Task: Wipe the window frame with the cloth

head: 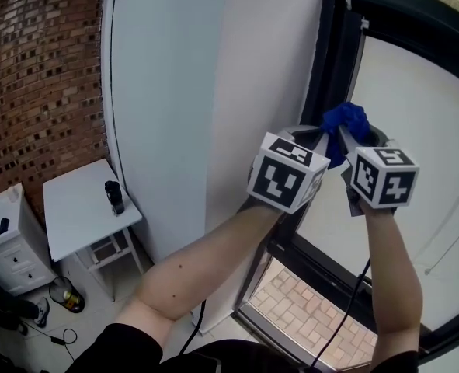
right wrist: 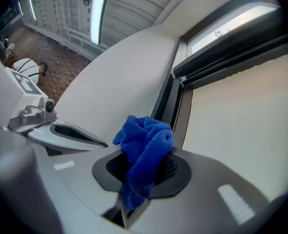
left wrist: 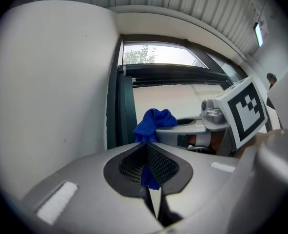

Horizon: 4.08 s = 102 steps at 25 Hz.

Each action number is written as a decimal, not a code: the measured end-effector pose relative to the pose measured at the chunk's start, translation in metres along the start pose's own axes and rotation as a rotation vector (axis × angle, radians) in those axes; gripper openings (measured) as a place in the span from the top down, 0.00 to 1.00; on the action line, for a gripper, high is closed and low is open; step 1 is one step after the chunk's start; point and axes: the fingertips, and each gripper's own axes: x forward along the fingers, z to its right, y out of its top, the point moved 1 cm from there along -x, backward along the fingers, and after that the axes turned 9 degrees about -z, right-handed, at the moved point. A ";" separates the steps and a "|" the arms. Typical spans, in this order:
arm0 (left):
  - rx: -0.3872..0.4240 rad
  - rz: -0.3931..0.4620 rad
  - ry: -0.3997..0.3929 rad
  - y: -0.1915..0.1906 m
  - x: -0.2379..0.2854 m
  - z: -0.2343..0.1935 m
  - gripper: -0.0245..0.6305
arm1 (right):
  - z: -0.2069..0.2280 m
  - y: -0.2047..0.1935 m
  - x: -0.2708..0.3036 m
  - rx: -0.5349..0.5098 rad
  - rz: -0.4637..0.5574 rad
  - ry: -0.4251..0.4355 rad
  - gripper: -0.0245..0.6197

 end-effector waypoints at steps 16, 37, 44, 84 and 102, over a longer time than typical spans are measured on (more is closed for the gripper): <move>-0.061 -0.107 0.091 -0.153 -0.031 0.000 0.97 | -0.076 -0.147 -0.017 0.105 -0.049 0.022 0.84; -0.126 -0.146 -0.003 -0.242 -0.048 0.031 0.97 | -0.121 -0.234 -0.061 0.251 -0.110 -0.070 0.84; -0.160 -0.135 -0.186 -0.252 -0.016 0.083 0.97 | -0.081 -0.269 -0.107 0.288 -0.145 -0.217 0.84; -0.113 -0.142 -0.453 -0.233 0.031 0.371 0.97 | 0.090 -0.369 -0.436 0.358 -0.224 -0.582 0.84; -0.108 -0.135 -0.508 -0.238 0.034 0.371 0.97 | 0.081 -0.376 -0.436 0.350 -0.250 -0.639 0.84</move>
